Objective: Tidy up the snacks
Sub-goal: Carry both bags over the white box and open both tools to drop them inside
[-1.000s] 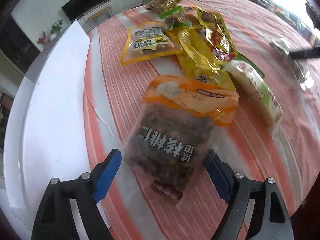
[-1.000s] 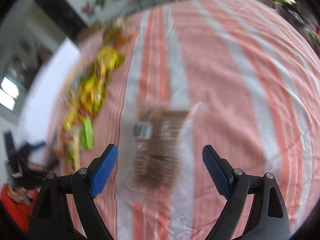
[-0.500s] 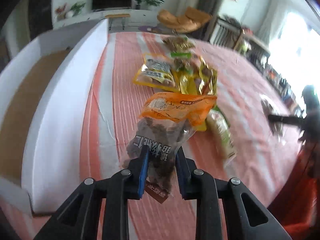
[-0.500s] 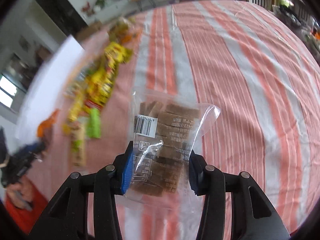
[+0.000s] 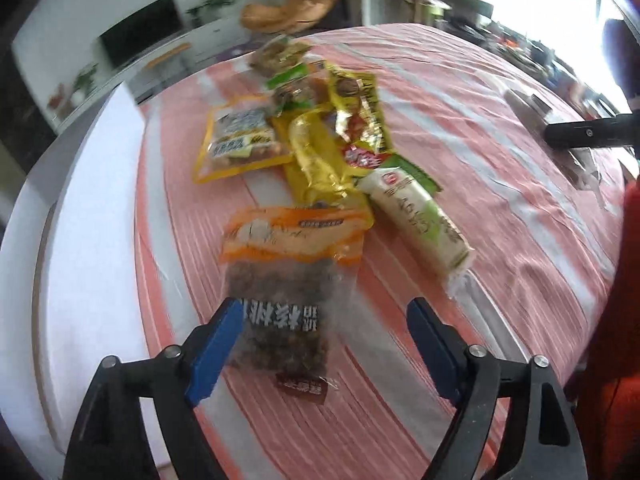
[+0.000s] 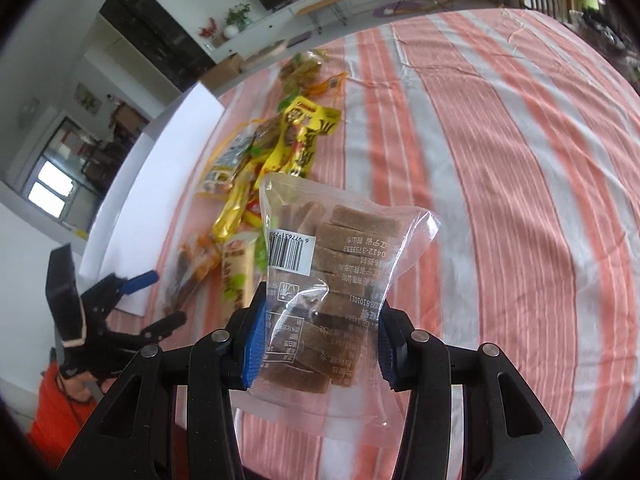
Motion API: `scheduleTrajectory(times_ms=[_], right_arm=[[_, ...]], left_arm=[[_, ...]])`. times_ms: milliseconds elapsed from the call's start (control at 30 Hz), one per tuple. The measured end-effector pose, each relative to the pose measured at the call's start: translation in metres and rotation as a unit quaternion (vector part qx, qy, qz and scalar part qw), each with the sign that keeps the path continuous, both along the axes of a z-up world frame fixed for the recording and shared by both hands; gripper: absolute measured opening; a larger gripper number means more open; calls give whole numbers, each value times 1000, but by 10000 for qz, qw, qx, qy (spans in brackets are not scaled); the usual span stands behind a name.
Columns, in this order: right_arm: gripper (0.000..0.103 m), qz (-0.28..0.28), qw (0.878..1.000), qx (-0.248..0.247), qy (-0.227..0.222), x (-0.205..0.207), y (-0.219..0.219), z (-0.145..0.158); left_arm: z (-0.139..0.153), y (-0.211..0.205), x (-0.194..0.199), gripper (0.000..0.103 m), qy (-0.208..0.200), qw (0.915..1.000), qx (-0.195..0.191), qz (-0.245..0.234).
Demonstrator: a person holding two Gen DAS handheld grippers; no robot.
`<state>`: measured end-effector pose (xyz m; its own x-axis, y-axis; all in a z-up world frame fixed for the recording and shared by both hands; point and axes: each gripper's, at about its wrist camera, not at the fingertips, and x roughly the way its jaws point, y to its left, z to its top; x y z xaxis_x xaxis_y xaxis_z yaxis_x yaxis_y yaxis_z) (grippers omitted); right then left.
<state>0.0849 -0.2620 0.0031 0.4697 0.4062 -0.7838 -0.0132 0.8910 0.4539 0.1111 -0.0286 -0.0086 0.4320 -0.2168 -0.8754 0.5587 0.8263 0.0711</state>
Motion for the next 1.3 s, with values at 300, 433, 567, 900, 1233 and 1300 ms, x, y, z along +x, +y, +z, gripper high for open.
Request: scheduleTrajectory(times_ms=[300,433,567,900,1233,1300], right_arm=[[49,-33,9996,197,-186,-14,-8,16],[49,-4,9992,334,-214,-15,-8,16],[49,24,9990,377,-225,-19,-9,18],[49,25,9988,404,-277,-20,-12,24],[49,198,9982,463,-331,-12,8,34],[49,214,9981,486,-321,-9,11,36]], left_arm=[[13,27,42,99,736,9966,-295,-226],[-1,8,39,99,598,9962,324,-552],[-21,0,43,99,694,9940,742,-407],[-52,28,45,98,1059,9937,133,338],[-35,38,17,61,203,9919,-1,1251],[-29,39,12,61,18,9909,20,1348]])
